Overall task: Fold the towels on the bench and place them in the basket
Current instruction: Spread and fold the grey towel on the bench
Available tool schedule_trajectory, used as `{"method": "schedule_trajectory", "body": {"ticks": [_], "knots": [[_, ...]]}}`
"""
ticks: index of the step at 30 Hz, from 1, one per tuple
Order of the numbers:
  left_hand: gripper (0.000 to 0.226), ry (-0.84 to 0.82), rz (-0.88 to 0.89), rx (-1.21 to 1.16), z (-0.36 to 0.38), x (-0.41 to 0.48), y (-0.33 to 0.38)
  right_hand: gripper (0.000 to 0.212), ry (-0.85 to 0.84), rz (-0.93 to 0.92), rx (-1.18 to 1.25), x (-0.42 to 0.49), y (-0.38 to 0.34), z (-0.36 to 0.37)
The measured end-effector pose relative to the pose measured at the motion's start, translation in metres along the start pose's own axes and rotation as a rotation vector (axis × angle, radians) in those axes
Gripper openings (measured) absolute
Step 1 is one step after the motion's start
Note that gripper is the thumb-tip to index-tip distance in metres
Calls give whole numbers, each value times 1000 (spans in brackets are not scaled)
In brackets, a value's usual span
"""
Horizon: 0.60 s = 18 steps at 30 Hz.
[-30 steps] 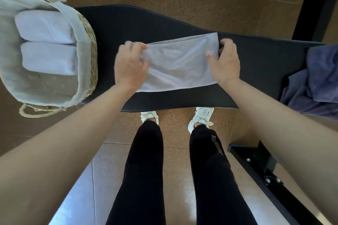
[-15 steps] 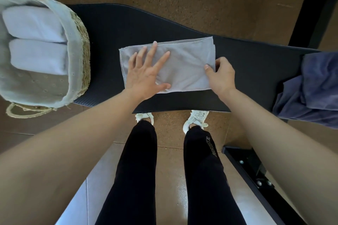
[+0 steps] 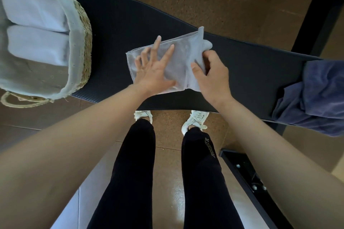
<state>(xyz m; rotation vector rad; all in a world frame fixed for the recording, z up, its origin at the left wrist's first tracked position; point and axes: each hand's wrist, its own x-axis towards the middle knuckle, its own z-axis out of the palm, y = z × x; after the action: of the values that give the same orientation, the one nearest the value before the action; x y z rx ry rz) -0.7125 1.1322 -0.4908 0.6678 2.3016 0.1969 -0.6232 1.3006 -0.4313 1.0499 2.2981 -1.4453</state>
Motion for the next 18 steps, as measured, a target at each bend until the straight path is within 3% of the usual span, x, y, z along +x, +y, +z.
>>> {"method": "schedule_trajectory", "body": {"ticks": [3, 5, 7, 11, 18], "knots": [[56, 280, -51, -102, -11, -12, -35, 17, -42, -15, 8, -2, -11, 22], [38, 402, -140, -141, -13, -22, -62, 18, -65, -29, 2, -4, -17, 36], [41, 345, -177, -167, -14, -32, -81, 22, -85, -51, -16, -4, -23, 50], [69, 156, -196, -190, -7, -40, -97, 41, -168, -80, -101, -5, -30, 79], [77, 139, -159, -319, 0, -35, -107, 57, -249, -177, -213, -4, -41, 130]]}}
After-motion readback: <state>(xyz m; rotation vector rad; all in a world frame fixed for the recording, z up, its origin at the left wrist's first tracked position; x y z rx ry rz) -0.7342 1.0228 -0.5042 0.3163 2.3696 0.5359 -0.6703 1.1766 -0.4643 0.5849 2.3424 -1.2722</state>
